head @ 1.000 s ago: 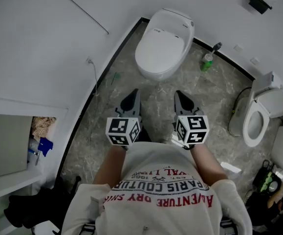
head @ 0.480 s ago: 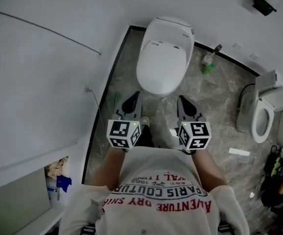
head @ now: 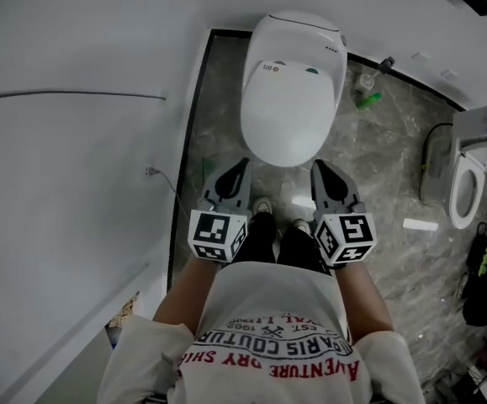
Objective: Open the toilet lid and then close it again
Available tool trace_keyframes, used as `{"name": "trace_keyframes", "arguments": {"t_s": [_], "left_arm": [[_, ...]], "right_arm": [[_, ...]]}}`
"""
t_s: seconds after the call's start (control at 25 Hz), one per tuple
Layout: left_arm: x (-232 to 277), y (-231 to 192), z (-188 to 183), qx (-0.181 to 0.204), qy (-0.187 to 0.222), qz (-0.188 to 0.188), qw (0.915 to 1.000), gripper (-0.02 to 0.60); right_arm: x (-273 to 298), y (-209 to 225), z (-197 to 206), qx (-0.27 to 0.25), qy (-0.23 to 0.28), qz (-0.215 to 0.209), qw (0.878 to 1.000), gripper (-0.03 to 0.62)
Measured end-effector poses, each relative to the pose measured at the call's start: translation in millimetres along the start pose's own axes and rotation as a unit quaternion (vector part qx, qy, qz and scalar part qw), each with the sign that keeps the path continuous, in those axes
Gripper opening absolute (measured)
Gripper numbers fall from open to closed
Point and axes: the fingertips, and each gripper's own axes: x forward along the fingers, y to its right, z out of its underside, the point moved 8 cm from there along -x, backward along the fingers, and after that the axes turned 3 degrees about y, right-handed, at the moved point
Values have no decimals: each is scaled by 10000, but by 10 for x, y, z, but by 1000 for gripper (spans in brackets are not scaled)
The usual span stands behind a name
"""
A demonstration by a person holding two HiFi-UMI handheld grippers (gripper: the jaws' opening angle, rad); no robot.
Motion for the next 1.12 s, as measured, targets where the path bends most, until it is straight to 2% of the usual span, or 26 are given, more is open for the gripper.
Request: {"name": "trace_keyframes", "arguments": {"t_s": [0.12, 0.24, 0.6, 0.72, 0.96, 1.12], "left_arm": [[189, -100, 90, -138, -30, 13, 9999, 8], [393, -161, 268, -78, -202, 149, 9997, 8], [1002, -253, 1165, 441, -600, 485, 9960, 8], [1113, -277, 1521, 780, -760, 494, 9928, 8], [1368, -395, 2264, 1241, -998, 620, 9853, 8], [1537, -417, 2739, 1820, -1234, 733, 9728, 8]], "right_arm": [[196, 99, 96, -87, -102, 25, 9999, 15], [391, 226, 240, -90, -220, 61, 9997, 15], [986, 603, 1057, -235, -634, 64, 9977, 15], [1114, 661, 1460, -378, -899, -17, 9952, 15], [1346, 756, 2240, -1271, -1357, -209, 9823, 17], [1470, 775, 2741, -2222, -1565, -338, 9618, 17]]}}
